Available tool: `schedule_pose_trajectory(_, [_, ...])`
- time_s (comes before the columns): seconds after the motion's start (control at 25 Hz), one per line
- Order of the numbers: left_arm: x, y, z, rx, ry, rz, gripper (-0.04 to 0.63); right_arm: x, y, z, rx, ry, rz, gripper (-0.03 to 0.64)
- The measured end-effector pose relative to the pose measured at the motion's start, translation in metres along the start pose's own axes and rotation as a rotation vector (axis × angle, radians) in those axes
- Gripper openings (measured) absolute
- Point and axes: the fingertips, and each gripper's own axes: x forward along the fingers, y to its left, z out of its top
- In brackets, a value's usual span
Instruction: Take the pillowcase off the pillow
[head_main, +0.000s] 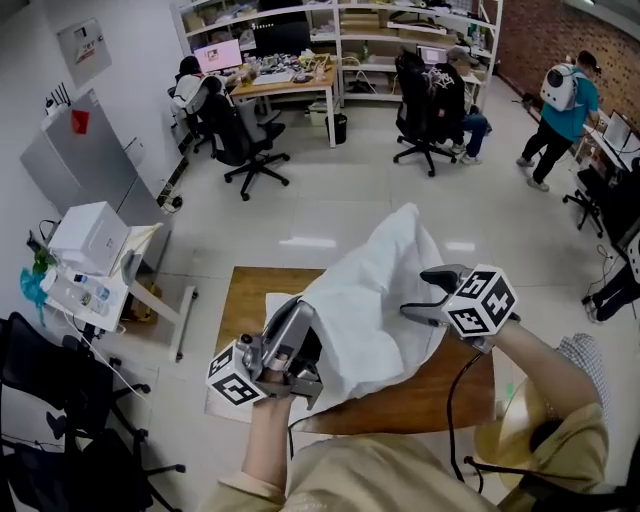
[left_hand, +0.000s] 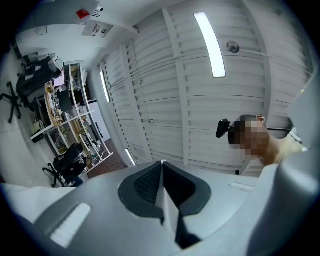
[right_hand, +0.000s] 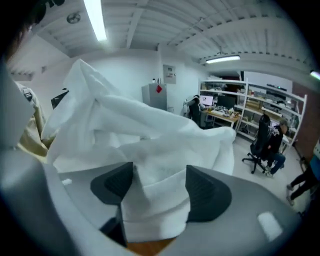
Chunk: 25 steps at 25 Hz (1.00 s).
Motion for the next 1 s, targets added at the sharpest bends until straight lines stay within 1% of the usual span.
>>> schedule_pose_trajectory(0.08, [0.0, 0.002, 0.001, 0.009, 0.008, 0.009, 0.005, 0.016, -0.002, -0.011, 0.025, 0.061, 0.035, 0.314])
schedule_pose_trajectory(0.16, [0.0, 0.006, -0.002, 0.011, 0.014, 0.021, 0.004, 0.026, -0.006, -0.024, -0.001, 0.124, 0.039, 0.259])
schedule_pose_trajectory(0.24, [0.004, 0.012, -0.012, 0.012, 0.03, 0.039, 0.005, 0.03, -0.015, -0.035, -0.074, 0.171, 0.016, 0.169])
schedule_pose_trajectory(0.32, [0.007, 0.02, -0.023, 0.023, 0.058, 0.066, 0.005, 0.03, -0.024, -0.039, -0.127, 0.18, -0.014, 0.065])
schedule_pose_trajectory(0.36, [0.005, 0.024, -0.026, 0.035, 0.074, 0.081, 0.005, 0.031, -0.027, -0.039, -0.133, 0.174, -0.023, 0.039])
schedule_pose_trajectory(0.56, [-0.004, 0.043, -0.032, 0.114, 0.159, 0.16, 0.005, 0.03, -0.031, -0.026, -0.06, 0.125, -0.003, 0.025])
schedule_pose_trajectory(0.64, [-0.01, 0.047, -0.037, 0.126, 0.192, 0.171, 0.006, 0.029, -0.029, -0.024, -0.041, 0.11, 0.007, 0.025])
schedule_pose_trajectory(0.72, [-0.018, 0.049, -0.041, 0.119, 0.211, 0.158, 0.015, 0.031, -0.027, -0.022, -0.032, 0.097, 0.009, 0.025])
schedule_pose_trajectory(0.76, [-0.022, 0.046, -0.042, 0.111, 0.216, 0.13, 0.049, 0.031, -0.026, -0.021, -0.029, 0.09, 0.009, 0.025])
schedule_pose_trajectory(0.8, [-0.024, 0.042, -0.043, 0.105, 0.221, 0.087, 0.149, 0.031, -0.026, -0.02, -0.027, 0.083, 0.01, 0.025])
schedule_pose_trajectory(0.84, [-0.025, 0.037, -0.043, 0.105, 0.228, 0.045, 0.343, 0.029, -0.026, -0.019, -0.025, 0.076, 0.01, 0.025])
schedule_pose_trajectory(0.88, [-0.027, 0.034, -0.042, 0.119, 0.236, 0.02, 0.424, 0.027, -0.026, -0.018, -0.026, 0.069, 0.01, 0.025])
schedule_pose_trajectory(0.92, [-0.029, 0.035, -0.039, 0.147, 0.248, 0.02, 0.426, 0.025, -0.026, -0.017, -0.027, 0.063, 0.009, 0.025])
schedule_pose_trajectory(1.0, [-0.034, 0.046, -0.032, 0.211, 0.276, 0.073, 0.436, 0.022, -0.024, -0.014, -0.023, 0.051, 0.01, 0.025])
